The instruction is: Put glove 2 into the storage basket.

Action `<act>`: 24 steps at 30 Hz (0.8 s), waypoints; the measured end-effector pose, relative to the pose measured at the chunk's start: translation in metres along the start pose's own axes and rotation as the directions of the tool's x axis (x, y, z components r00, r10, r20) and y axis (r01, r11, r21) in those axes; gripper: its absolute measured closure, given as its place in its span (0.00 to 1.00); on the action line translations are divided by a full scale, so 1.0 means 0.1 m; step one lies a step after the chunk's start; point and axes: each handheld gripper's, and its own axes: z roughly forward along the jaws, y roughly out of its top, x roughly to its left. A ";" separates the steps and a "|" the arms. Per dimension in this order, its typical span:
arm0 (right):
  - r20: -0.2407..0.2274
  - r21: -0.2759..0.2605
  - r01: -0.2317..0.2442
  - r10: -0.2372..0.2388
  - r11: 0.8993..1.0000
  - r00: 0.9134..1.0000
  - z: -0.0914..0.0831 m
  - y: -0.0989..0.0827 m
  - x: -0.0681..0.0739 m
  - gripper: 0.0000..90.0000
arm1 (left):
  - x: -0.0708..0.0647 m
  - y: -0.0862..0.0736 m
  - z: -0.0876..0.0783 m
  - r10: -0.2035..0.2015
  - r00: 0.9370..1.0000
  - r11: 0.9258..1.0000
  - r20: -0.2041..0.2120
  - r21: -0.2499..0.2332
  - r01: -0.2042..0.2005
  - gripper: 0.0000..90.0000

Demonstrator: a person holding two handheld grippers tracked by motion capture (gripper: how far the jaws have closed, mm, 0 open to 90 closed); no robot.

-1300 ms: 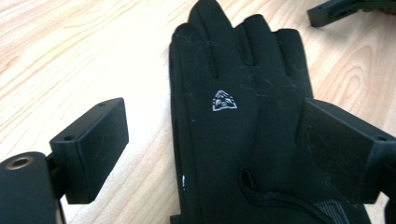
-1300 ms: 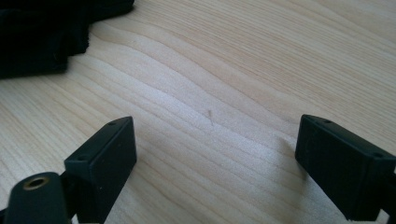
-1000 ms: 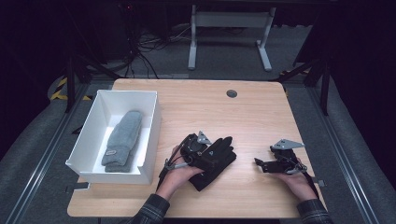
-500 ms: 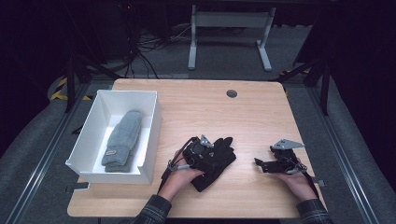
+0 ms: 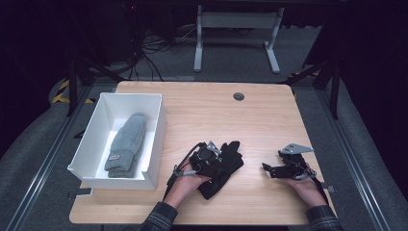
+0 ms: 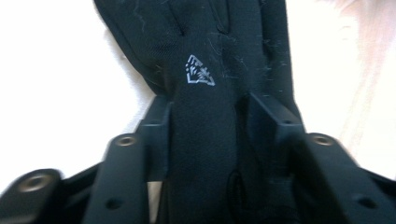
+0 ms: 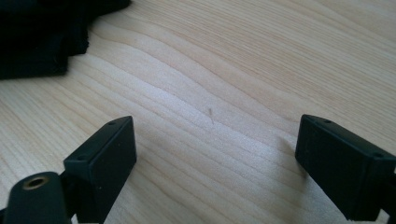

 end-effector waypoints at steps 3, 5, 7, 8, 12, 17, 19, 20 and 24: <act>0.000 0.000 0.000 0.000 1.000 1.000 0.00 0.00 0.00 0.14 | 0.02 0.00 -0.01 -0.021 0.999 1.000 0.028 -0.005 0.021 0.71; 0.000 0.000 0.000 0.000 1.000 1.000 0.00 0.00 0.00 0.14 | 0.02 0.01 -0.02 -0.029 0.999 1.000 0.043 -0.001 0.029 0.74; 0.000 0.000 0.000 0.000 1.000 1.000 0.00 0.00 0.00 0.14 | 0.02 0.02 -0.04 -0.027 0.999 1.000 0.046 -0.001 0.027 0.75; 0.000 0.000 0.000 0.000 1.000 1.000 0.00 0.00 0.00 0.14 | 0.01 0.02 -0.04 -0.020 0.999 1.000 0.045 -0.005 0.021 0.75; 0.000 0.000 -0.001 0.001 1.000 1.000 0.00 0.00 0.00 0.14 | -0.04 0.05 -0.10 0.003 0.999 1.000 0.038 -0.022 -0.002 0.76; 0.000 0.000 0.001 -0.001 1.000 1.000 0.00 0.00 0.00 0.14 | -0.08 0.07 -0.17 0.004 0.999 0.999 0.048 -0.034 -0.003 0.76; 0.000 0.000 0.000 0.000 1.000 1.000 0.00 0.00 0.00 0.14 | -0.09 0.08 -0.20 0.005 0.998 0.999 0.056 -0.038 -0.003 0.76; 0.001 0.000 0.001 -0.001 1.000 1.000 0.00 0.00 0.00 0.14 | -0.09 0.08 -0.22 0.002 0.998 0.999 0.055 -0.039 0.000 0.76; 0.000 0.000 0.001 -0.001 1.000 1.000 0.00 0.00 0.00 0.14 | -0.10 0.11 -0.30 -0.010 0.998 0.999 0.055 -0.044 0.013 0.76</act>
